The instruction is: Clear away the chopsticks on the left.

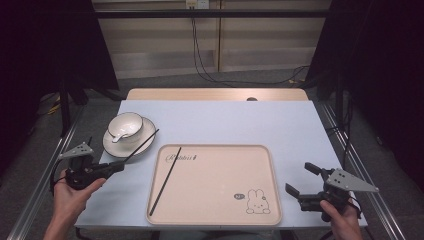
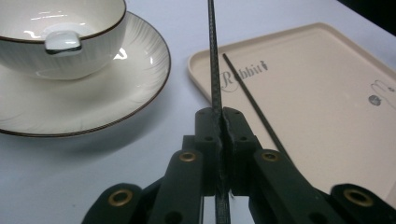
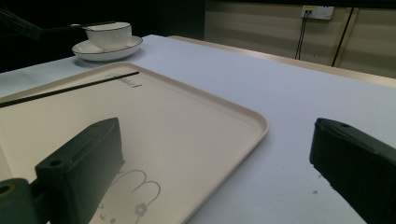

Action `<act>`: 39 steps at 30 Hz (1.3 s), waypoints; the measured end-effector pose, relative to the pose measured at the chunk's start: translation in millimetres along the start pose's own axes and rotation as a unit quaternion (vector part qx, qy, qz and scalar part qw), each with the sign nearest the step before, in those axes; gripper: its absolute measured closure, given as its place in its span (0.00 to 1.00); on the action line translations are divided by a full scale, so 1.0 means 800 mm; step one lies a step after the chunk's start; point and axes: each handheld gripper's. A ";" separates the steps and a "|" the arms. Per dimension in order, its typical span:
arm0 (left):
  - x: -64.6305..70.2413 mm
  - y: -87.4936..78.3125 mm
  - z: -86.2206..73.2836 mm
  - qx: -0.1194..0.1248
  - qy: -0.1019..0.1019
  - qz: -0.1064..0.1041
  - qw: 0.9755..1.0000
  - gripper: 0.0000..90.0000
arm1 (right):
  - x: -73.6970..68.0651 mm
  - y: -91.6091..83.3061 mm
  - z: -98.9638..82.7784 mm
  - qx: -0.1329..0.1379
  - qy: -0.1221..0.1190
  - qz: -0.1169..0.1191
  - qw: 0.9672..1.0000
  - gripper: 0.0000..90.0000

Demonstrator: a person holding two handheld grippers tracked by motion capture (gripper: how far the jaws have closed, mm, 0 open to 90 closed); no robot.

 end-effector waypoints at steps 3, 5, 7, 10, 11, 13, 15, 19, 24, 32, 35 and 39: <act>0.012 -0.002 -0.003 0.003 -0.002 -0.002 1.000 0.95 | 0.000 0.000 0.000 0.001 -0.001 -0.001 1.000 0.03; 0.021 -0.003 -0.005 0.003 -0.006 -0.005 1.000 0.95 | 0.000 0.000 0.000 0.001 -0.001 -0.002 1.000 0.03; 0.029 -0.003 -0.009 -0.002 0.001 0.004 1.000 0.95 | 0.000 0.000 0.000 0.001 -0.002 0.000 1.000 0.03; 0.037 0.001 -0.016 -0.011 0.000 0.014 1.000 0.95 | 0.000 0.000 0.000 0.001 -0.002 0.001 1.000 0.03; 0.041 0.002 -0.020 -0.010 -0.003 0.017 1.000 0.95 | -0.001 0.000 0.000 0.001 -0.002 0.001 1.000 0.03; 0.048 0.003 -0.023 -0.002 -0.009 0.014 1.000 0.95 | -0.001 0.000 0.000 0.000 -0.004 0.002 1.000 0.03; 0.057 0.004 -0.026 -0.001 -0.015 0.007 1.000 0.95 | -0.001 0.000 0.000 0.001 -0.002 -0.001 1.000 0.03; 0.070 0.006 -0.033 0.001 -0.033 0.014 0.999 0.95 | 0.000 0.000 0.000 -0.001 -0.002 0.001 1.000 0.03; 0.085 0.010 -0.039 -0.001 -0.054 0.019 0.998 0.95 | 0.000 0.000 0.000 -0.001 -0.002 0.001 1.000 0.03; 0.105 0.022 -0.037 -0.015 -0.063 0.009 0.998 0.95 | 0.000 0.001 0.000 -0.001 -0.001 -0.001 1.000 0.03; 0.113 0.036 -0.032 -0.012 -0.068 0.013 0.998 0.95 | 0.000 0.001 0.000 -0.002 -0.002 0.002 1.000 0.03; 0.113 0.053 -0.023 0.001 -0.084 0.031 0.996 0.95 | 0.000 0.000 0.000 -0.001 -0.003 0.002 1.000 0.03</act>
Point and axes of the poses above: each handheld gripper's, and its own axes: y roughly forward along the jaws, z roughly out of its top, x roughly to its right, and after that the axes turned 9 degrees about -y, right-handed
